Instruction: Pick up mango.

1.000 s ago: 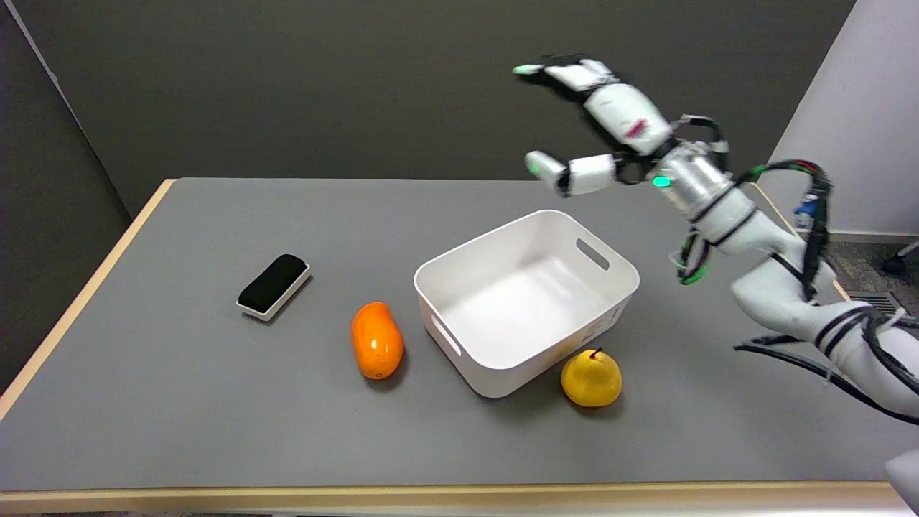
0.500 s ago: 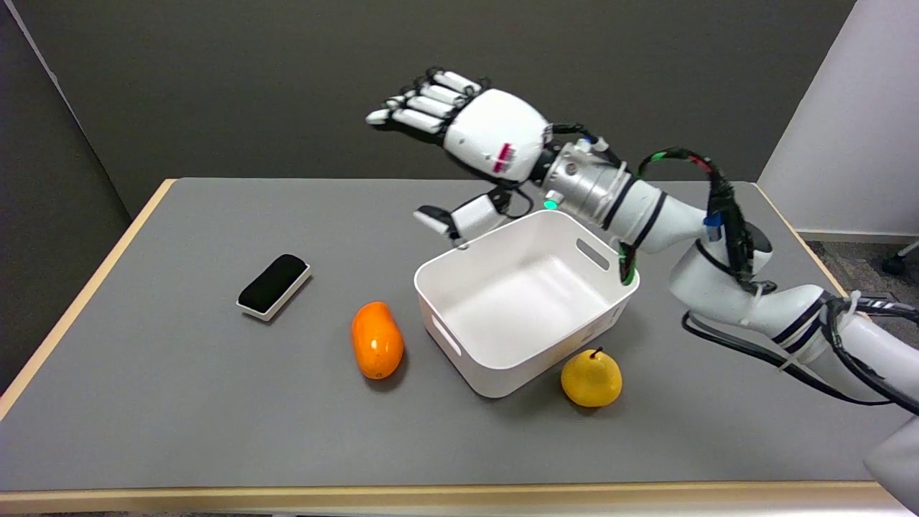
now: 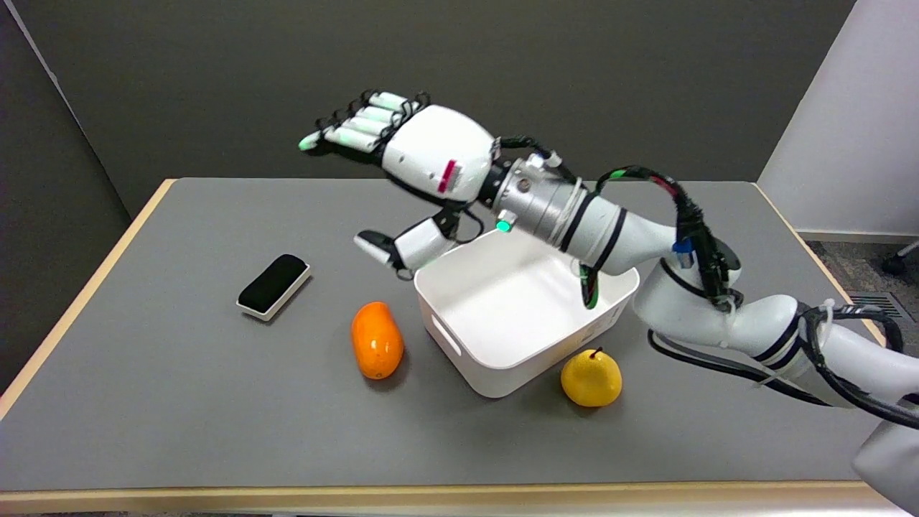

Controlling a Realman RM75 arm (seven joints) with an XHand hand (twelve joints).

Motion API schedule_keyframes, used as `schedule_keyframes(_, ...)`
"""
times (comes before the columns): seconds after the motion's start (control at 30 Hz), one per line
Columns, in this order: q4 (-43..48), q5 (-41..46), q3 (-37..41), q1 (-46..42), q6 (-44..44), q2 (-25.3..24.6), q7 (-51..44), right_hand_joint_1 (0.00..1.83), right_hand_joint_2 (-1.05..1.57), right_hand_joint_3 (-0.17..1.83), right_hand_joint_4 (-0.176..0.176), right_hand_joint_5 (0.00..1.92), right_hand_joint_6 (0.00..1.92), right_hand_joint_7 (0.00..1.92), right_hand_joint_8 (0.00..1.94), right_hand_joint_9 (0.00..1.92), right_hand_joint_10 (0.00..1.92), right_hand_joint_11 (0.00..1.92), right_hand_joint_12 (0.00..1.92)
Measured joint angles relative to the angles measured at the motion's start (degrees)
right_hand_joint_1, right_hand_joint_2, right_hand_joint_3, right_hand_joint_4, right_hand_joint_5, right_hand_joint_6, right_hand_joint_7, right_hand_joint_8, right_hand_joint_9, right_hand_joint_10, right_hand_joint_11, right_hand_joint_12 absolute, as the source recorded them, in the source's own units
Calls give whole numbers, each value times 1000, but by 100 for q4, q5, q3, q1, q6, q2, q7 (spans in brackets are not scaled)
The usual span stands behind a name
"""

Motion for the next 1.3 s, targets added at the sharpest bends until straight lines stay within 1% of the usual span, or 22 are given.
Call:
schedule_keyframes(0.27,-132,-291,-837,289,-428,-158,-3,626,597,989,48,166,428,274,362,205,680,77,1092)
schedule_keyframes(0.37,-309,-430,-1161,415,-546,-255,-28,682,596,954,49,174,392,284,323,205,671,51,1156)
schedule_keyframes(0.57,-782,-716,-1691,625,-642,-474,-65,686,594,961,56,141,367,248,299,182,642,42,1139)
schedule_keyframes(0.77,-1209,-932,-2021,772,-682,-584,-89,687,588,961,54,128,356,226,287,164,627,30,1126)
schedule_keyframes(1.03,-1326,-1083,-2276,824,-781,-400,-115,679,577,958,53,126,354,221,285,153,625,23,1126)
schedule_keyframes(1.3,-998,-1151,-2389,663,-1001,11,-134,670,567,952,50,127,354,213,282,136,619,15,1128)
